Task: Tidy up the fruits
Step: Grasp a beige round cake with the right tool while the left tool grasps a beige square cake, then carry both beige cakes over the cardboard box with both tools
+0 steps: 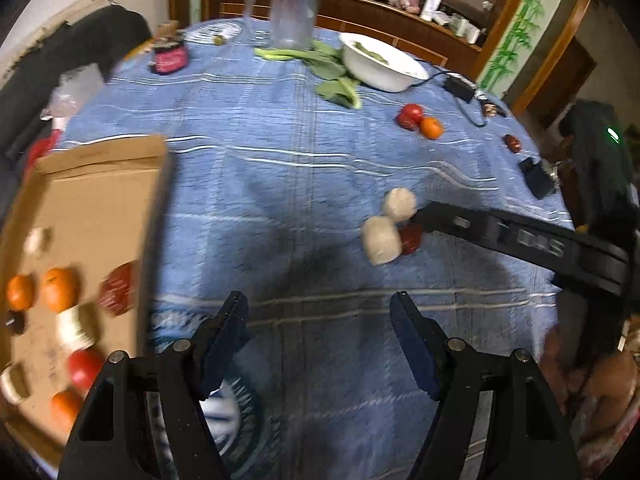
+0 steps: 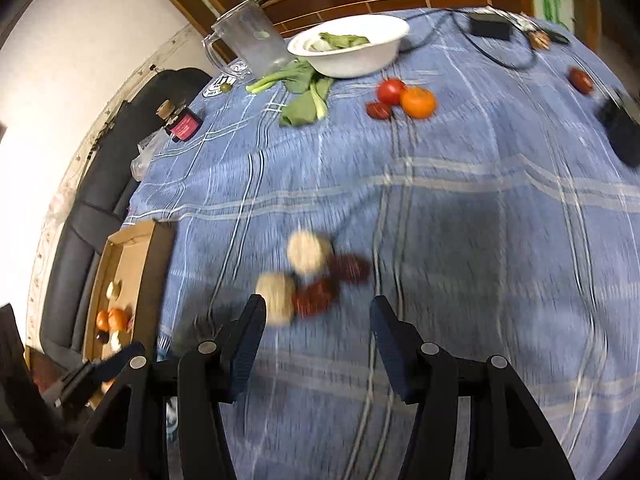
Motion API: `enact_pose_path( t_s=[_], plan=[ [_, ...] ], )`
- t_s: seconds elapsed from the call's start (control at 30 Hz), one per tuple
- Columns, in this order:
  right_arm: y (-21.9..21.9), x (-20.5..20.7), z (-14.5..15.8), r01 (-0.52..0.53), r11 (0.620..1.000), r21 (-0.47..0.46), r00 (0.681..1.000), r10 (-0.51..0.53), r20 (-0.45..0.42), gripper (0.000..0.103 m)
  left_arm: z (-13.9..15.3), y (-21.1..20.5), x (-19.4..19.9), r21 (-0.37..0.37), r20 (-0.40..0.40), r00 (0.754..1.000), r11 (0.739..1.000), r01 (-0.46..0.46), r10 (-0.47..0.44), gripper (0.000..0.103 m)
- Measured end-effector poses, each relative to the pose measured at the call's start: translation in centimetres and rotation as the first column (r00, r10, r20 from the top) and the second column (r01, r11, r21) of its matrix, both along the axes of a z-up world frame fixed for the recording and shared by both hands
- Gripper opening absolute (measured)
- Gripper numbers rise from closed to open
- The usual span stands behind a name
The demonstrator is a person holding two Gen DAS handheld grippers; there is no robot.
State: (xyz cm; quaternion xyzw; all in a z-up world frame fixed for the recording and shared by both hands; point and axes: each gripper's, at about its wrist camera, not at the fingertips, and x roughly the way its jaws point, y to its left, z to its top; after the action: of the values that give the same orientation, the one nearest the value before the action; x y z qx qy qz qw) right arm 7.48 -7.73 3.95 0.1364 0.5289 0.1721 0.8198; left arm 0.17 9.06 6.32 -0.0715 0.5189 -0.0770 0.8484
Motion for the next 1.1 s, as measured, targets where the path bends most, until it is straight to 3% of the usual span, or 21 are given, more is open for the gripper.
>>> enact_pose_path(
  t_s=[0.2,0.27,0.4,0.47,0.83,0.9,1.1],
  plan=[
    [2.4,3.1,-1.3,-0.071,0.993,-0.097,0.997,0.072,0.006,0.050,-2.2,-1.2,2.7,-0.037,-0.018,0.999,0.998,0.046,-0.046,0.045],
    [2.8,3.7,-1.9,-0.099,0.990,-0.105,0.995,0.098,-0.014,0.043,-2.7,-1.1,3.2,-0.058,-0.028,0.998,0.997,0.047,-0.049,0.045],
    [3.4,3.9,-2.4,-0.123,0.987,-0.105,0.992,0.122,-0.014,0.042,-2.8,-1.4,3.5,-0.086,-0.027,0.997,0.994,0.066,-0.069,0.045],
    [3.1,3.9,-2.3,-0.119,0.990,-0.075,0.993,0.118,-0.021,0.034,-2.7,-1.7,3.6,-0.099,-0.023,0.996,0.992,0.082,-0.085,0.045],
    [-0.7,2.0,-0.3,-0.020,0.999,-0.026,1.000,0.020,0.001,0.034,-4.0,-4.3,5.7,-0.066,-0.027,0.990,0.989,0.136,-0.138,0.045],
    [-1.3,1.5,-0.1,-0.005,1.000,-0.017,1.000,0.005,-0.002,0.034,-4.0,-4.6,5.6,-0.050,-0.018,0.990,0.989,0.140,-0.141,0.028],
    [-2.5,-0.1,0.3,0.031,0.999,-0.018,1.000,-0.031,-0.003,0.034,-3.6,-4.1,5.1,-0.065,-0.018,0.992,0.990,0.126,-0.128,0.028]
  ],
)
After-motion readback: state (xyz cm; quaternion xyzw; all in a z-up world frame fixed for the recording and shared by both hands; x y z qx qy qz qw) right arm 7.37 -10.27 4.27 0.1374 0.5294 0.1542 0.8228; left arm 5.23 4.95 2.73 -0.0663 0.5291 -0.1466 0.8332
